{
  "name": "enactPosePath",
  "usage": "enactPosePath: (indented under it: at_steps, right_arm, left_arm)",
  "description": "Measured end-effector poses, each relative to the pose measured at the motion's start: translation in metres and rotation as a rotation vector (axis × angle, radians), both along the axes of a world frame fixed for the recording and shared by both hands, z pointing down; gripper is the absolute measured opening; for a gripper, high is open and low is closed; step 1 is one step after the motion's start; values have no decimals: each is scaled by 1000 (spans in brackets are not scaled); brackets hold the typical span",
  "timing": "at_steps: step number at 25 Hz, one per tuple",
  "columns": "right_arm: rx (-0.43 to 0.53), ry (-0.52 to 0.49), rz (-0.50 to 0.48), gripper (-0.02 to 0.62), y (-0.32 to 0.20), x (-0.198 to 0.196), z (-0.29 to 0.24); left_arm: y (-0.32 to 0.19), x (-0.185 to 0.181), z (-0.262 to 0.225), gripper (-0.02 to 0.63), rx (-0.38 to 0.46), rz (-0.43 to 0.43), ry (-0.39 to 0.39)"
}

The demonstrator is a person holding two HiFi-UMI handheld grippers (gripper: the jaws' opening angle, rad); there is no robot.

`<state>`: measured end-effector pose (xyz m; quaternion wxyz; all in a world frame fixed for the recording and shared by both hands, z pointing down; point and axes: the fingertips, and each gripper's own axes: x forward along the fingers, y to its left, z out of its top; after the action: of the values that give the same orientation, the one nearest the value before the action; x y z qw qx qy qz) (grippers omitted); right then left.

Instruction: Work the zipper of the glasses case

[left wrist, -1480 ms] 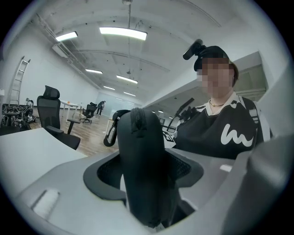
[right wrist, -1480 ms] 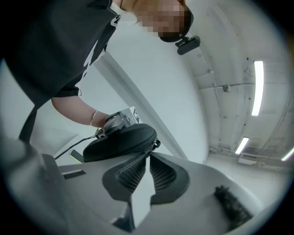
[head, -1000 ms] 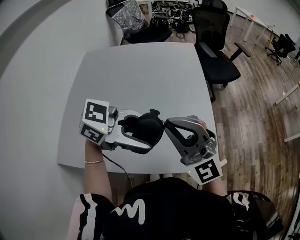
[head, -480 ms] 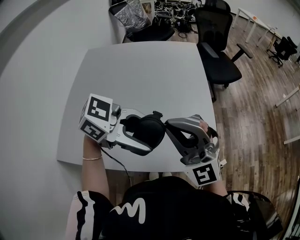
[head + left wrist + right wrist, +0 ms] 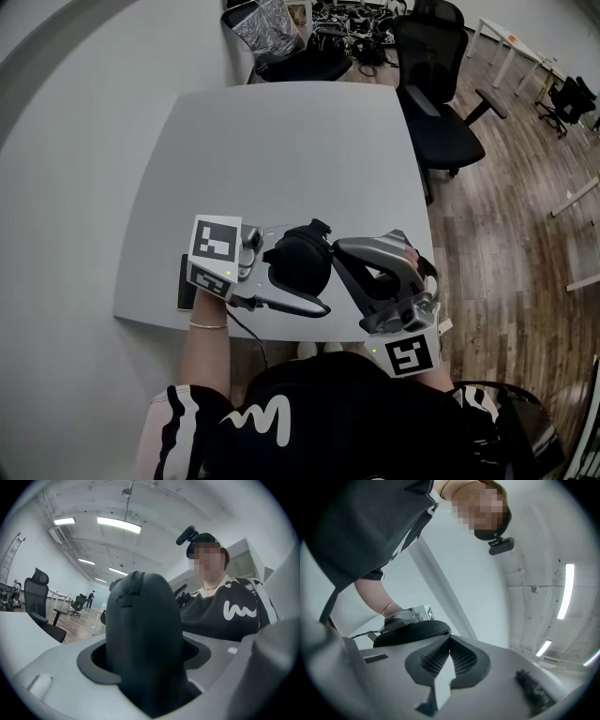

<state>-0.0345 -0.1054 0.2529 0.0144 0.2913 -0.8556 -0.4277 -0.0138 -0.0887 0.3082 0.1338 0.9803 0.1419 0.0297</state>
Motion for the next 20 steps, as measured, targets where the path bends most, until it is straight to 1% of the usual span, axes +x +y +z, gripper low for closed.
enactPosePath:
  at_steps: [2,3,6,10,12,18,20]
  right_arm:
    - [8,16,7,8,-2,-2,-1]
    - [10,27,16,7,-3,-2,1]
    - [10,48,44,6,-7,1,8]
    - [1,60,83,6,-11,1,11]
    - [-9,60,94,6,-12,2,12]
    - [-50,60,99,6,-11,5,18]
    - [-62,56,93,6,-9,7,20]
  left_arm:
    - [2,0,0,322,0,22,-5]
    - [2,0,2,294,-3,27,-15]
    - [0,-1,6,276,-19,16,-47]
    - [-3,-1,7,270,-53,-9,-55]
    - [-4,0,8,270,-57,-30,-62]
    - [-10,1,6,270,-60,-82,-56]
    - [-13,1,3,270,-59,-101,-41]
